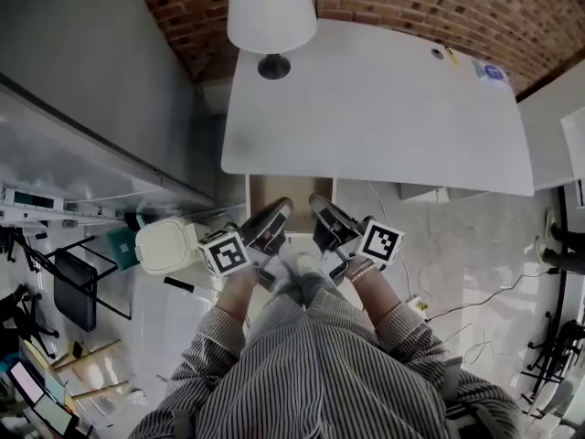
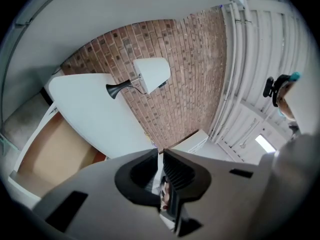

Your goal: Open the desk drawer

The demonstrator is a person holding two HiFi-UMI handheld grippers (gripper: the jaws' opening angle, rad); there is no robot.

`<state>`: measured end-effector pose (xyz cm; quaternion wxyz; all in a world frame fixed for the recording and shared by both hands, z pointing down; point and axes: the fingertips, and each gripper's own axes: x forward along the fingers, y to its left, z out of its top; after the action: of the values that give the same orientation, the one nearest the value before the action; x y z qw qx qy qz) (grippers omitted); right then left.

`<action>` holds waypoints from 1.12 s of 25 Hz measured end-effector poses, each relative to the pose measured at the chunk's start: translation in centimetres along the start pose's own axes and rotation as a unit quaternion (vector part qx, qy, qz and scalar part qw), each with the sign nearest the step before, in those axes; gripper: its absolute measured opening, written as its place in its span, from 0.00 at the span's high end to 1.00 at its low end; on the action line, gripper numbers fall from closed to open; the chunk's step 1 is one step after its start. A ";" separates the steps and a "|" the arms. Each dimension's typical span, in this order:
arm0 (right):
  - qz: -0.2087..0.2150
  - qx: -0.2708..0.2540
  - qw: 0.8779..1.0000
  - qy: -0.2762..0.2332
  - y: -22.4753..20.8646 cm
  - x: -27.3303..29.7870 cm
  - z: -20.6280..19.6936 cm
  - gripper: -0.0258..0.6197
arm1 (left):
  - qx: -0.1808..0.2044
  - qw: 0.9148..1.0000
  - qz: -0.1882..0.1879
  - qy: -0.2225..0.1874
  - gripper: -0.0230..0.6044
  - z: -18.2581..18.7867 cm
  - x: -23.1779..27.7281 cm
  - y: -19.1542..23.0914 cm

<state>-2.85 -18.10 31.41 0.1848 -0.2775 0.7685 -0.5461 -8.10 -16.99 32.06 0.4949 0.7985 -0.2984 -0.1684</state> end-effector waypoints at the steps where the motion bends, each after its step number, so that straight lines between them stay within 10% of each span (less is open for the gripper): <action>1: 0.002 -0.013 1.000 0.002 0.9 0.0 0.2 0.93 | 0.007 1.000 -0.002 -0.001 0.90 0.4 -0.2 -0.6; 15: 0.010 -0.163 0.986 -0.010 8.9 -1.0 2.4 0.93 | 0.103 0.992 -0.054 -0.052 0.92 3.9 -1.2 -8.8; 28: 0.025 -0.142 0.989 -0.040 9.8 -1.3 3.4 0.93 | 0.145 0.987 -0.065 -0.035 0.92 3.7 -0.9 -11.4</action>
<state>-2.04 -17.34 20.97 0.1881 -0.3033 0.8367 -0.4154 -7.35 -15.12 20.18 0.3510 0.8731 -0.2845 -0.1830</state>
